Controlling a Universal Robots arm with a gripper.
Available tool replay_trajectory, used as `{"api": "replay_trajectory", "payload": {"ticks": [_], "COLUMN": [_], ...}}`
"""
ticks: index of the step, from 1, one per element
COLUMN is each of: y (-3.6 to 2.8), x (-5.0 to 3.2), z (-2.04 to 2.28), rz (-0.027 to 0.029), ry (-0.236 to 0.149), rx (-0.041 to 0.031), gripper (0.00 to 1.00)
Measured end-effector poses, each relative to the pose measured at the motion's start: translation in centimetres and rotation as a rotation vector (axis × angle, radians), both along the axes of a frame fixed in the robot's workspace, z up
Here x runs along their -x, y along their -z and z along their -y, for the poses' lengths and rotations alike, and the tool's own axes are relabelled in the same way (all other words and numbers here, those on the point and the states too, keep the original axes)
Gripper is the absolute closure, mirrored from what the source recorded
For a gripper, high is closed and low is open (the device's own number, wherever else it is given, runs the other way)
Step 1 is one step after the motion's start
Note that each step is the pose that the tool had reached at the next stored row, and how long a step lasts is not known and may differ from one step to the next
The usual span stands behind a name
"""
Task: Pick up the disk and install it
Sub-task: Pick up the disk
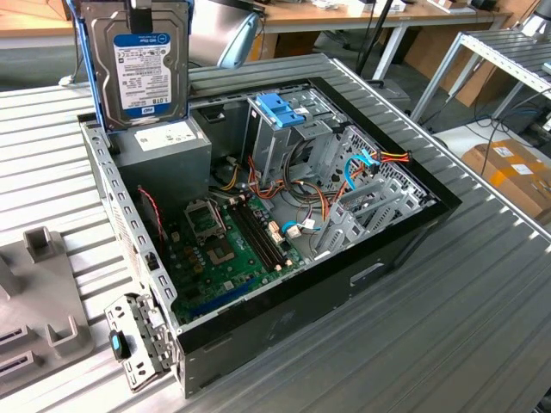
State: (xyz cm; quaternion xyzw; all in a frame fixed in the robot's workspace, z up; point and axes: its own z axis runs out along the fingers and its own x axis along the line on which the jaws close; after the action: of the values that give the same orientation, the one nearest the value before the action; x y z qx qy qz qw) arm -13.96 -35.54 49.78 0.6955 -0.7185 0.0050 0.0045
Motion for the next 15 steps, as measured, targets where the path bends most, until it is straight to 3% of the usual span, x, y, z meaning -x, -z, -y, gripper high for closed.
{"api": "replay_trajectory", "payload": {"ticks": [10, 15], "y": [0.00, 0.00], "x": [-0.15, -1.40], "z": [0.00, 0.00], "rz": [0.0000, 0.0000], "ry": [0.000, 0.000], "rx": [0.0001, 0.0000], "gripper": [0.65, 0.65]}}
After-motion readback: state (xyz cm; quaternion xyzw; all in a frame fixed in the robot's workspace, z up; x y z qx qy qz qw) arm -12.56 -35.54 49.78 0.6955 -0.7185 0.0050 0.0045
